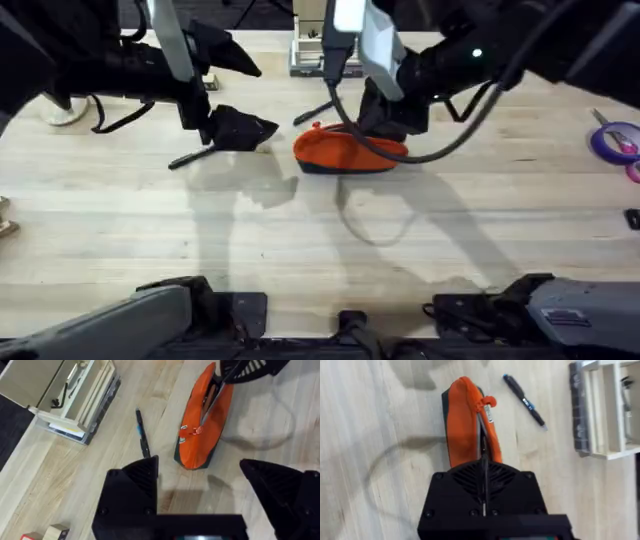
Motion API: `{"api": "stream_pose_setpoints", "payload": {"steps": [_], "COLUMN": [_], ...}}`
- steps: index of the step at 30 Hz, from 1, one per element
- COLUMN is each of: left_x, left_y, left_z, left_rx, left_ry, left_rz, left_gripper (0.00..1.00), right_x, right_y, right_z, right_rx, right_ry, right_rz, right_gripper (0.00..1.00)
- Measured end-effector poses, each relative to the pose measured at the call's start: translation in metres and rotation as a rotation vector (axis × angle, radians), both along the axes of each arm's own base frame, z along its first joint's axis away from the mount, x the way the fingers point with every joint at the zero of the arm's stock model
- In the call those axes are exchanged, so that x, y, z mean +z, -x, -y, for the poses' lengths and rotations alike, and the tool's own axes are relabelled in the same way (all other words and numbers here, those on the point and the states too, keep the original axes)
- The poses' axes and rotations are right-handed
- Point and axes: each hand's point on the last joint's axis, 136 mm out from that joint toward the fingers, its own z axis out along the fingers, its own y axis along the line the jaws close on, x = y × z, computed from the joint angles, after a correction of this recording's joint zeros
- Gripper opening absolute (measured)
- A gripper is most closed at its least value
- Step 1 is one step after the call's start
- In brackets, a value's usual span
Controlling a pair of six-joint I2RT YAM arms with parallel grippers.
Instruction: Unzip the bag, pick up the pens from the table one at a time and place them inside, then zip the bag closed.
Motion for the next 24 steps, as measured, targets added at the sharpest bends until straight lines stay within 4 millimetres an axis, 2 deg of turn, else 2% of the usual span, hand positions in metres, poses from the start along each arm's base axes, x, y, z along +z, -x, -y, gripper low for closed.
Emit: {"api": "stream_pose_setpoints", "payload": {"steps": [11,16,24], "left_x": [0.000,0.000,0.000], "left_y": [0.000,0.000,0.000], "left_z": [0.000,0.000,0.000], "left_rx": [0.000,0.000,0.000], "left_ry": [0.000,0.000,0.000], "left_rz": [0.000,0.000,0.000], "left_gripper": [0.992,0.992,0.993], "right_x": [-0.041,-0.047,-0.046], "right_y": [-0.006,-0.009,-0.015], "right_z": [-0.003,-0.005,-0.009], "right_rx": [-0.002,-0.002,-0.003], "right_ry": [0.057,0.061,0.048], "right_rz": [-0.099,-0.106,-0.083], "right_gripper": [0.031,0.031,0.029]}}
